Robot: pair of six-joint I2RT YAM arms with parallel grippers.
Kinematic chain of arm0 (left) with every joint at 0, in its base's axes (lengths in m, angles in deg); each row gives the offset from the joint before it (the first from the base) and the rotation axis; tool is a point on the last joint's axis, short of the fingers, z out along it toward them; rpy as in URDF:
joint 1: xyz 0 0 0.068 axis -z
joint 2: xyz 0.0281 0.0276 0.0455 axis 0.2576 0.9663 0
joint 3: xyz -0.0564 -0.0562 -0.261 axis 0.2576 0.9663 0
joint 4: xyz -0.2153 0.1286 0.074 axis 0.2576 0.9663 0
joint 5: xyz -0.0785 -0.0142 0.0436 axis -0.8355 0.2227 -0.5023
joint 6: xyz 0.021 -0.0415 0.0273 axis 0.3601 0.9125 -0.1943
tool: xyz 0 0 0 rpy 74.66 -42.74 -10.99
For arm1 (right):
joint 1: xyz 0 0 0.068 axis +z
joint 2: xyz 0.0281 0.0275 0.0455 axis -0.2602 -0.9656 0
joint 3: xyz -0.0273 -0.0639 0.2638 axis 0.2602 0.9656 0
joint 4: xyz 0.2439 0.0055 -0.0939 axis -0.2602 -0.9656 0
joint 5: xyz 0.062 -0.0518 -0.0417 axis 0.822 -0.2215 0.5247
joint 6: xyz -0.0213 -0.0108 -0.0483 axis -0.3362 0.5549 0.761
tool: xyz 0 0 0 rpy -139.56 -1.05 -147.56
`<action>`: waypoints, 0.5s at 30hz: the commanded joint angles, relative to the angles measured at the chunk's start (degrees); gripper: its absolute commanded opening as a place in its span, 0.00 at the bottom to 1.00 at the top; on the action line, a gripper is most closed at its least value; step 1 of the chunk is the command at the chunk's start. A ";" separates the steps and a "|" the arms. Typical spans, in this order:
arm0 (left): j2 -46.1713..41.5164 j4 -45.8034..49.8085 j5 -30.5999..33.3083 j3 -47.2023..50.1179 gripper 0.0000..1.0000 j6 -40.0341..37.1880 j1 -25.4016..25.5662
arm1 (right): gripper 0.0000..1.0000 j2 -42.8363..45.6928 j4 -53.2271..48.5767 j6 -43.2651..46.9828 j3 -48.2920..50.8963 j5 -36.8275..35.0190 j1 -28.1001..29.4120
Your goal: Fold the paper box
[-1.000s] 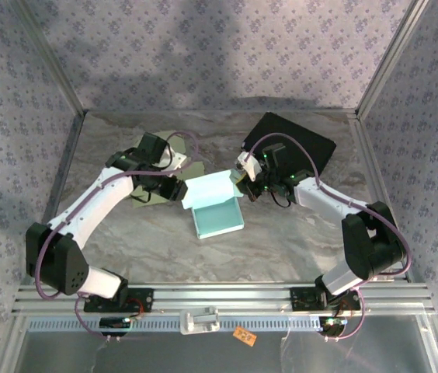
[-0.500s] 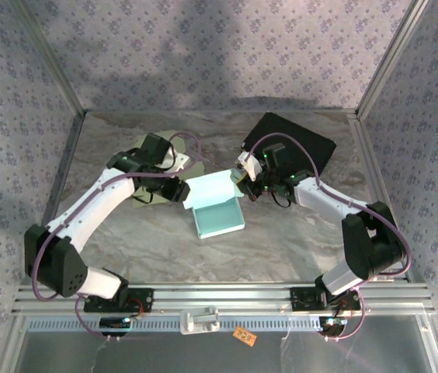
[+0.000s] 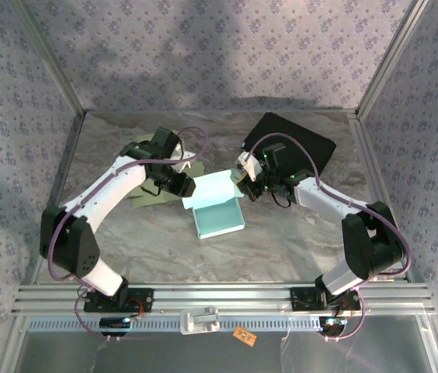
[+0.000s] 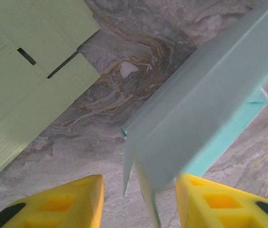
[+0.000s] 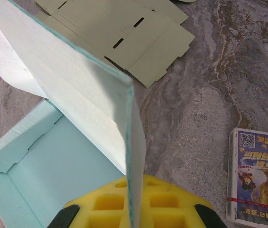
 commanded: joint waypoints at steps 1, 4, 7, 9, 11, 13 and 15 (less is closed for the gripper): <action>1.52 3.37 1.20 -3.32 0.39 -1.85 0.62 | 0.00 -0.48 -1.17 0.47 -0.59 -0.92 0.14; 2.61 3.89 1.56 -3.51 0.35 -1.97 1.52 | 0.00 -0.73 -1.16 0.36 -0.76 -1.15 0.20; 2.52 3.40 2.94 -2.86 0.29 -1.43 2.53 | 0.00 -1.05 -1.06 0.19 -0.94 -1.40 0.37; 2.51 3.10 3.26 -2.60 0.26 -0.87 2.80 | 0.00 -1.11 -0.87 -0.07 -1.00 -1.50 0.38; 2.66 3.18 3.69 -2.58 0.25 -0.67 3.07 | 0.00 -1.20 -0.70 -0.24 -1.03 -1.50 0.44; 2.98 3.63 4.32 -2.66 0.23 -0.47 3.33 | 0.00 -1.43 -0.58 -0.34 -0.98 -1.58 0.41; 3.21 4.14 5.00 -2.83 0.21 -0.36 3.51 | 0.00 -1.56 -0.50 -0.59 -1.03 -1.75 0.46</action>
